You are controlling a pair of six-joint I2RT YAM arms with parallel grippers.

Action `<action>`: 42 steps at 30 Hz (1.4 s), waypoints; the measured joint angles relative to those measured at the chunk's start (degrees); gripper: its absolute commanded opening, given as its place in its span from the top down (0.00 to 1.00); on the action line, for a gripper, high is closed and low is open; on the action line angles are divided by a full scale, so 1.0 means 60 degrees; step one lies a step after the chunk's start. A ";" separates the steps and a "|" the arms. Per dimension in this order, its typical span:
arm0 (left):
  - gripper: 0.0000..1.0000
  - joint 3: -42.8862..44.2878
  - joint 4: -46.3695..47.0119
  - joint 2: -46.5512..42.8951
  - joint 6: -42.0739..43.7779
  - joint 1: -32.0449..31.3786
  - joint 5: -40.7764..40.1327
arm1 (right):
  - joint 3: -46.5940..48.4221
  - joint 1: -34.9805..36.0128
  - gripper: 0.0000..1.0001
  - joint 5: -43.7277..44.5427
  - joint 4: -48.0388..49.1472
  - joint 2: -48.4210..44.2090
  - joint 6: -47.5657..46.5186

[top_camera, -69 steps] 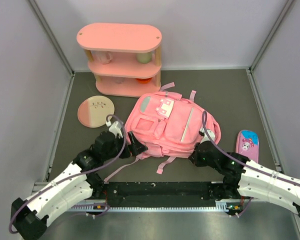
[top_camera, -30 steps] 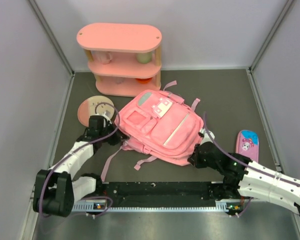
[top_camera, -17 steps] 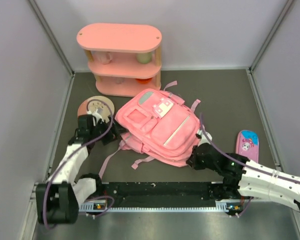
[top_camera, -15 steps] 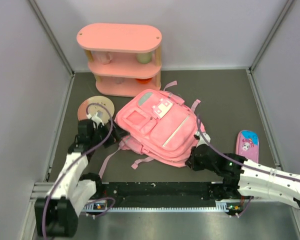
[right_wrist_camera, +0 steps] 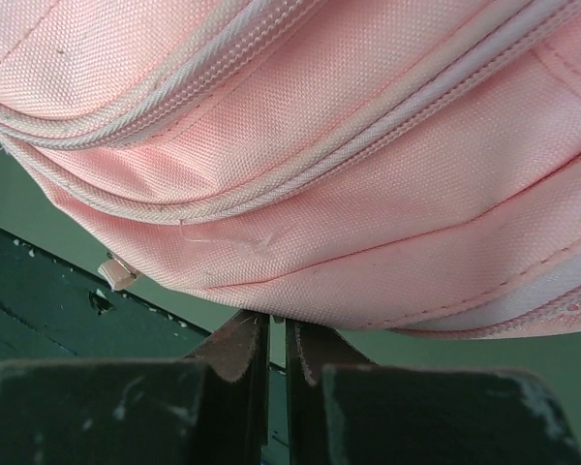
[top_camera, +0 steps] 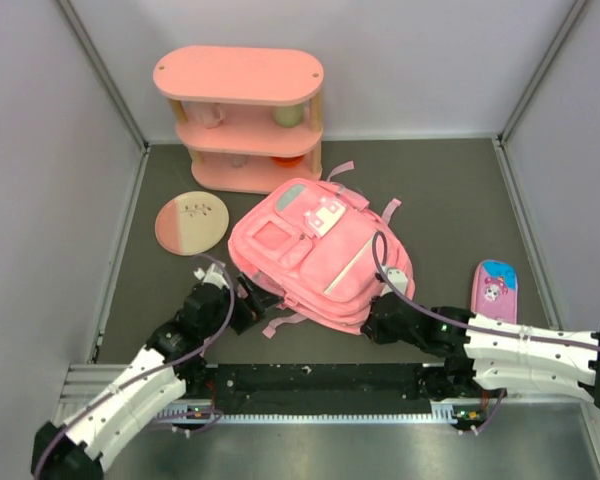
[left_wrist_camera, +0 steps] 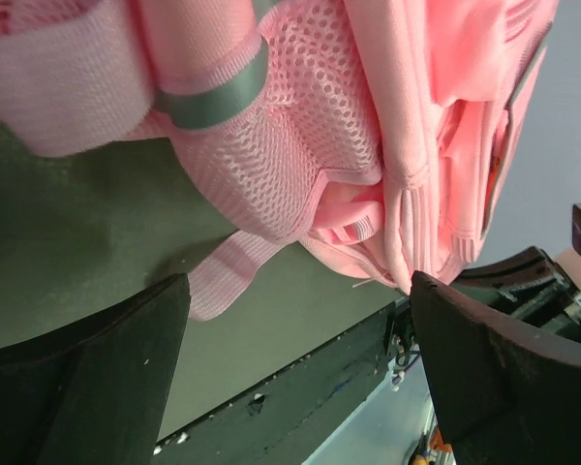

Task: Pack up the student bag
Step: Zip the student bag at the center of the board.

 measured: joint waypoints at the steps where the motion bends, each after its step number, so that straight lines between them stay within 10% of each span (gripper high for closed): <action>1: 0.01 0.0015 0.0255 0.0342 -0.0306 -0.0495 -0.0386 | 0.0000 0.0025 1.00 -0.0004 0.0058 0.0047 0.0018; 17: 0.01 0.0703 0.5603 0.6069 -0.1967 -0.3526 -0.3752 | -0.0372 0.0051 1.00 0.0353 -0.0055 -0.0681 0.0171; 20: 0.24 0.0703 0.5763 0.6193 -0.1996 -0.3548 -0.3796 | -0.0386 0.0051 1.00 0.0386 -0.0120 -0.0754 0.0189; 22: 0.72 0.0703 0.5880 0.6211 -0.2007 -0.3559 -0.3861 | -0.0393 0.0051 1.00 0.0386 -0.0127 -0.0761 0.0197; 25: 1.00 0.0703 0.5880 0.6207 -0.2033 -0.3563 -0.4080 | -0.0393 0.0051 1.00 0.0401 -0.0124 -0.0765 0.0197; 35: 1.00 0.1344 0.4164 0.5639 -0.1373 -0.3191 -0.3927 | -0.0393 0.0062 1.00 0.0543 -0.0299 -0.1053 0.0175; 42: 1.00 0.1348 0.2051 0.3712 0.1333 0.0521 -0.0277 | -0.0219 0.0200 1.00 0.0492 -0.0543 -0.1555 0.0178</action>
